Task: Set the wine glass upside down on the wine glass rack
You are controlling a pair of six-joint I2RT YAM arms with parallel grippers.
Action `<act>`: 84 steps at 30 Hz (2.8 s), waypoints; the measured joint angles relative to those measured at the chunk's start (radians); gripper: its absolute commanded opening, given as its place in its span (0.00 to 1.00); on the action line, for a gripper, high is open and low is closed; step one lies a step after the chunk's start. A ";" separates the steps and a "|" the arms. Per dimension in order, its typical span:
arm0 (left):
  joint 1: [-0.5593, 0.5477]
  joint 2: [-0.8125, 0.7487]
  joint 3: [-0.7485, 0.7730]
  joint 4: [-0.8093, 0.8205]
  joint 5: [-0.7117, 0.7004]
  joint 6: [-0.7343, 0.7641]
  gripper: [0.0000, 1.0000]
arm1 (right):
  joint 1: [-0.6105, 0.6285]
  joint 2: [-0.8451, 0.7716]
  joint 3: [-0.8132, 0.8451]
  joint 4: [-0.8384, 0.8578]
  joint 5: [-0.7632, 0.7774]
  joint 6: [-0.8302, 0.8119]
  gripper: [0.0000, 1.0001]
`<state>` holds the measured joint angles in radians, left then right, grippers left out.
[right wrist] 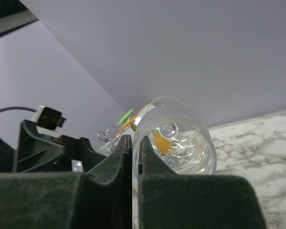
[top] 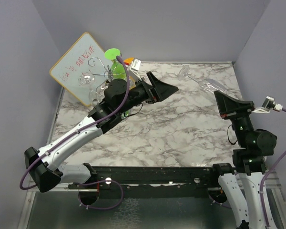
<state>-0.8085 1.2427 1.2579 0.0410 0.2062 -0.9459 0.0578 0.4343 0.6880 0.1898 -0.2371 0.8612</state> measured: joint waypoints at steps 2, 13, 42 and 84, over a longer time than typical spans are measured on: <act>-0.029 0.000 -0.015 0.045 -0.061 -0.039 0.95 | 0.000 -0.021 -0.014 0.056 -0.005 0.037 0.01; -0.135 0.078 -0.021 0.207 -0.309 -0.153 0.95 | 0.000 -0.067 -0.098 0.267 -0.021 0.186 0.01; -0.217 0.226 0.064 0.431 -0.610 -0.257 0.29 | 0.000 0.010 -0.131 0.535 -0.206 0.168 0.01; -0.247 0.314 0.177 0.529 -0.659 -0.148 0.00 | 0.000 0.048 -0.161 0.603 -0.199 0.164 0.43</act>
<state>-1.0557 1.5562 1.4349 0.5701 -0.4526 -1.0935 0.0578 0.4820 0.5270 0.7929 -0.4362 1.0248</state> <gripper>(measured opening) 0.043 0.218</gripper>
